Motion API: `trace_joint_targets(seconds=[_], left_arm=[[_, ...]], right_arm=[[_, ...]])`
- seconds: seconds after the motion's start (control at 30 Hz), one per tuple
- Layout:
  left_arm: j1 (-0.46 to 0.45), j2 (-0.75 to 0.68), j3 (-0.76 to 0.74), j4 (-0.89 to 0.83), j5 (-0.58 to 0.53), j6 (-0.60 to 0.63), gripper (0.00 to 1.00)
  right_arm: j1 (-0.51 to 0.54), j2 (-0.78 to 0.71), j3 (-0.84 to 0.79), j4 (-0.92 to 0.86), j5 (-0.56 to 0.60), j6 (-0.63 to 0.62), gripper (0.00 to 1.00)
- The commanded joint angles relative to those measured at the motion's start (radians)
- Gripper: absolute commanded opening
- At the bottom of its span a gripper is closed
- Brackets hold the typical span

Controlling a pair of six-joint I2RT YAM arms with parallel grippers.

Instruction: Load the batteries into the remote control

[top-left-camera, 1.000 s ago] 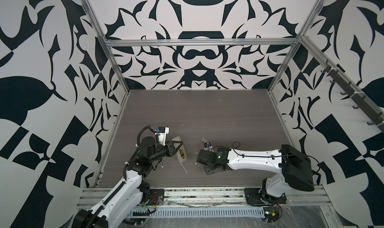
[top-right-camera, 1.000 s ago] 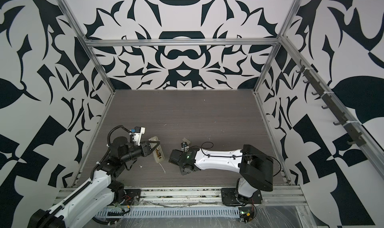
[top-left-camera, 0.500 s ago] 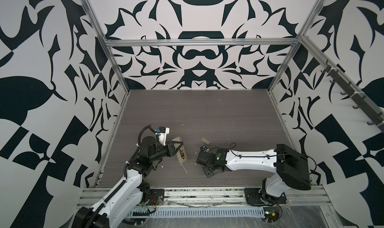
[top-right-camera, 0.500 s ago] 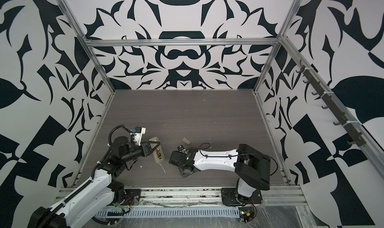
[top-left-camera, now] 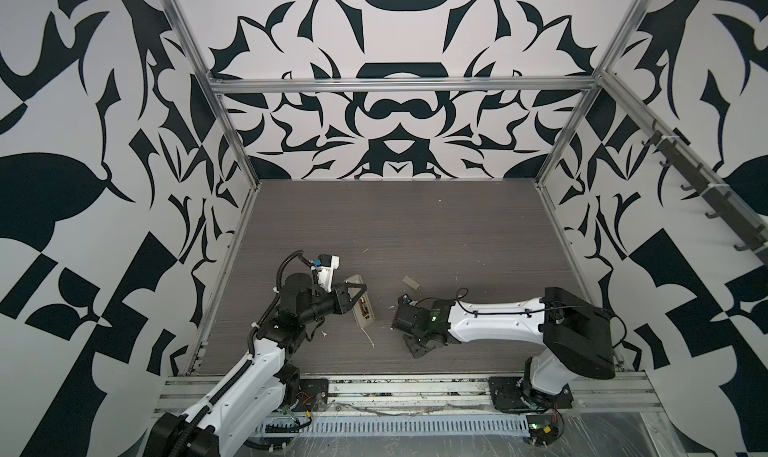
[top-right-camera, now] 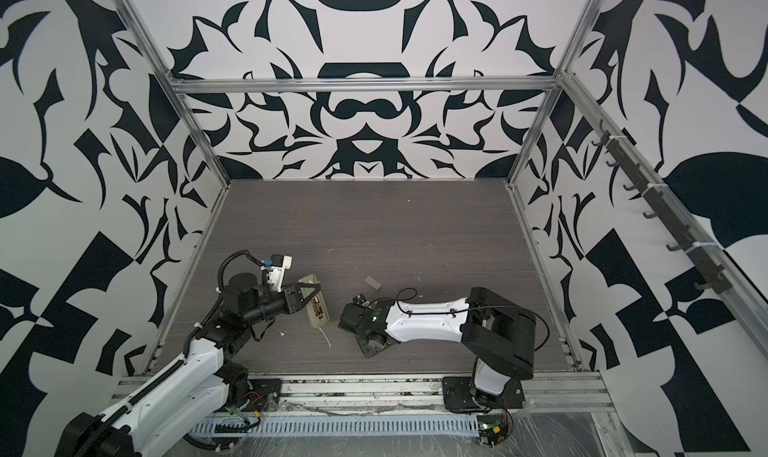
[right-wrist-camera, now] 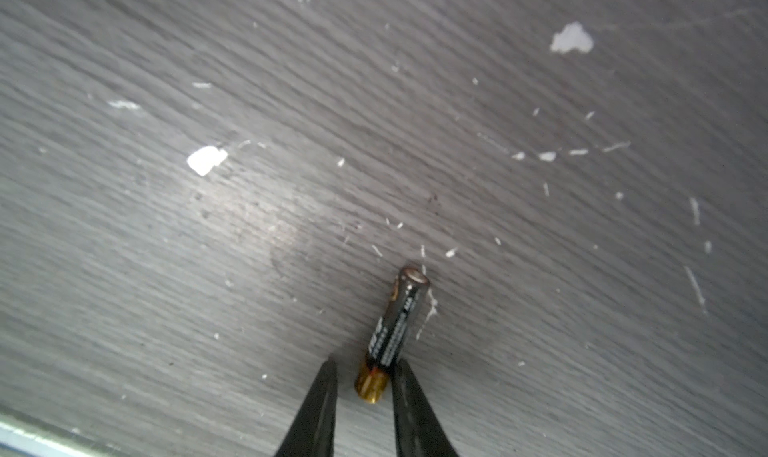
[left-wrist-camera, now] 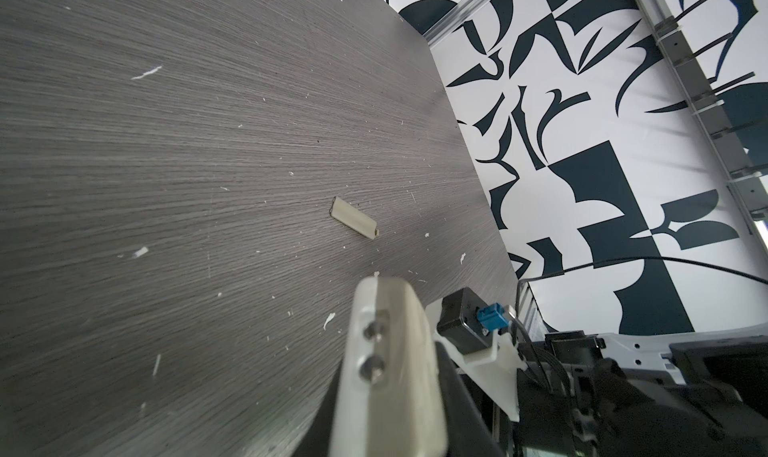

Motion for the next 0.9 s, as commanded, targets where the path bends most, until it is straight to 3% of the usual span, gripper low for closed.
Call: trace_joint_targets(seconds=[0.0,0.3,0.87], left_arm=[[-0.003,0.000,0.002,0.025,0.009,0.002,0.00],[-0.002,-0.001,0.002,0.022,0.008,0.000,0.00],[-0.003,0.001,0.000,0.033,0.011,-0.019,0.00]], right_arm=[[-0.006,-0.006,-0.020,0.013,-0.002,-0.015,0.25],[-0.009,-0.005,-0.024,0.005,0.004,-0.020,0.13],[-0.008,-0.042,-0.041,0.036,0.000,-0.051,0.02]])
